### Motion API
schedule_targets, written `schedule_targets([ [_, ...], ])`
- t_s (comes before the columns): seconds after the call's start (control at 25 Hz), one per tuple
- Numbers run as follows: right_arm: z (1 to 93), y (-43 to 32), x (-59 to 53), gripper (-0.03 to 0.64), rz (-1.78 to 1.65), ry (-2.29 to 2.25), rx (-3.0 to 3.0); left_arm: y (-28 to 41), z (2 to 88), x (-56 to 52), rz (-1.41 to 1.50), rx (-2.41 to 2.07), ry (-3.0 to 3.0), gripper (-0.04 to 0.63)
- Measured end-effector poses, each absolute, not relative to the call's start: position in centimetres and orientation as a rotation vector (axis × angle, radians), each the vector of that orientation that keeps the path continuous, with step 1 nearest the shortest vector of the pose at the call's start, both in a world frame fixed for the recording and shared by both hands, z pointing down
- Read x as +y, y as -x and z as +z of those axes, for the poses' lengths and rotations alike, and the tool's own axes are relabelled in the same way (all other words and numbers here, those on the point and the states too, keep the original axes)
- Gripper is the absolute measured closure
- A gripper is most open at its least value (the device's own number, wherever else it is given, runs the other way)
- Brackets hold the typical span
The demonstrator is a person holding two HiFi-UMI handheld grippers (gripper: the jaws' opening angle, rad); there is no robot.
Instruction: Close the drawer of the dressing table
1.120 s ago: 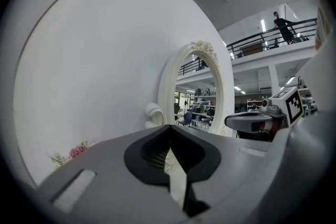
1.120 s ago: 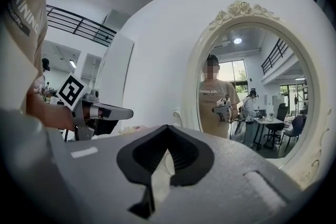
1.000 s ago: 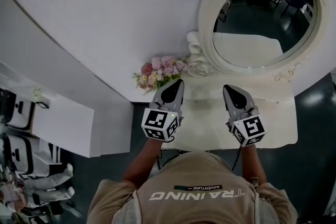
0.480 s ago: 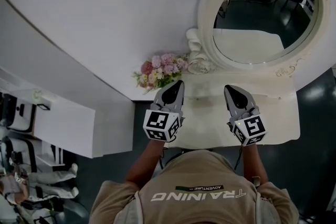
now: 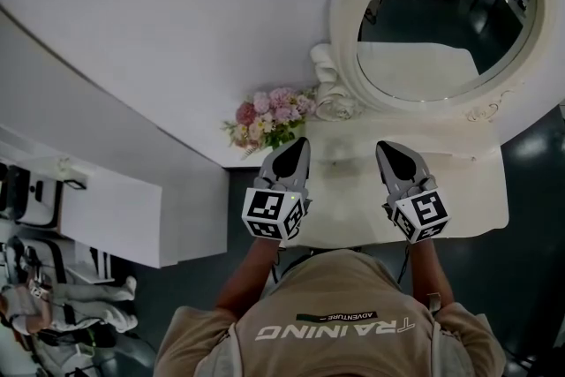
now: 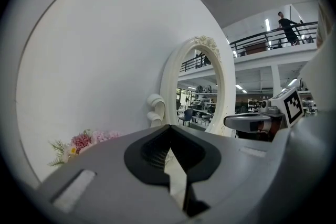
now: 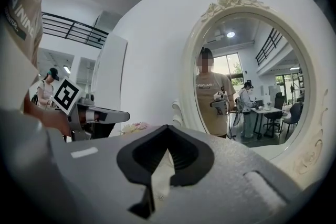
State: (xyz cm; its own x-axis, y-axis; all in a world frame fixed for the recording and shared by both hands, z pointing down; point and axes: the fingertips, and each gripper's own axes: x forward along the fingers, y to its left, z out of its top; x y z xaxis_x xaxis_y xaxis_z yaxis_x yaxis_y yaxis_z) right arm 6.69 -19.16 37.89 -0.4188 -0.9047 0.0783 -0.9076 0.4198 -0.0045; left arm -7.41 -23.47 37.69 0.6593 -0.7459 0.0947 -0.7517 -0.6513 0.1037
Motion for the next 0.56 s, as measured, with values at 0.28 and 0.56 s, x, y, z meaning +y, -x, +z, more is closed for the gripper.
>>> schedule_targets([
  [0.28, 38.9, -6.6, -19.1, 0.615, 0.089, -1.645, -2.577, 8.0, 38.7, -23.5, 0.076, -1.260, -2.706, 0.578],
  [0.56, 38.6, -6.7, -18.8, 0.615, 0.078, -1.646, -2.580, 7.9, 39.0, -23.3, 0.078, -1.255, -2.702, 0.578],
])
